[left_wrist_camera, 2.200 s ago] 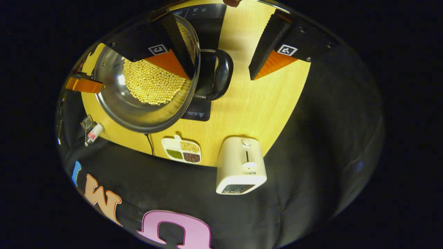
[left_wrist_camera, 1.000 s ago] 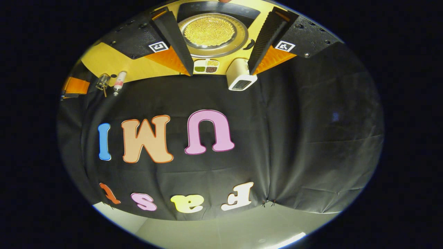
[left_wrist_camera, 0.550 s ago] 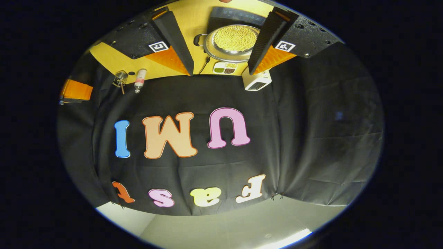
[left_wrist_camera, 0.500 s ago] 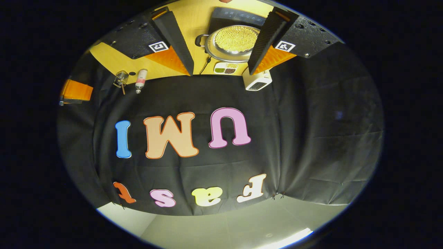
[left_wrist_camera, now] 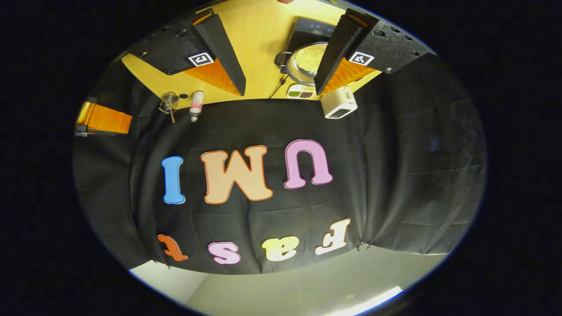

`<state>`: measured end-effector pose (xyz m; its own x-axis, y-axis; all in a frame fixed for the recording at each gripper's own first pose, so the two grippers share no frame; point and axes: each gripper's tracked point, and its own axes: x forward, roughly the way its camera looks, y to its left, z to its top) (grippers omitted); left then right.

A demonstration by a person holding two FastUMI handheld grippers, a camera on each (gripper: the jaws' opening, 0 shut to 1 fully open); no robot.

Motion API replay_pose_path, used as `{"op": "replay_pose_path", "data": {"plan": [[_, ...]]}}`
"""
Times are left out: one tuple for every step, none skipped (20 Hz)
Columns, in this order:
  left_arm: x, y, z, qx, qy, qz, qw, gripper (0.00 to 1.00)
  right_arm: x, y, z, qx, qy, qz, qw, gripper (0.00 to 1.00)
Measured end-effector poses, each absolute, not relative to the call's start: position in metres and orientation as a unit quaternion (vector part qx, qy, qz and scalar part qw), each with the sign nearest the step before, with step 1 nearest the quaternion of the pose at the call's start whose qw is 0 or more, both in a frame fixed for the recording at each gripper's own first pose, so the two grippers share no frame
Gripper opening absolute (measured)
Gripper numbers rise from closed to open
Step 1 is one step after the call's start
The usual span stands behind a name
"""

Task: First push the handle of the pot to place it horizontally, then grasp the pot with both hands and set it on the induction cooktop.

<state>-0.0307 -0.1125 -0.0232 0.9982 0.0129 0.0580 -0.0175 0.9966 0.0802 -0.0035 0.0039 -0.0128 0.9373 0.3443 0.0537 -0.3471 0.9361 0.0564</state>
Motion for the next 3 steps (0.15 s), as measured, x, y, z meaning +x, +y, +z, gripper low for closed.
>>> {"op": "replay_pose_path", "data": {"plan": [[-0.029,-0.122,-0.021,0.037,-0.032,0.001,0.999,0.95,-0.001,-0.004,-0.010,0.033,-0.024,0.173,0.984,0.91],[-0.025,-0.131,-0.018,0.035,-0.035,-0.005,0.999,0.96,0.003,-0.014,-0.007,0.031,-0.027,0.169,0.985,0.91],[-0.023,-0.140,-0.016,0.033,-0.036,-0.011,0.999,0.96,0.007,-0.023,-0.003,0.029,-0.030,0.163,0.986,0.91]]}}
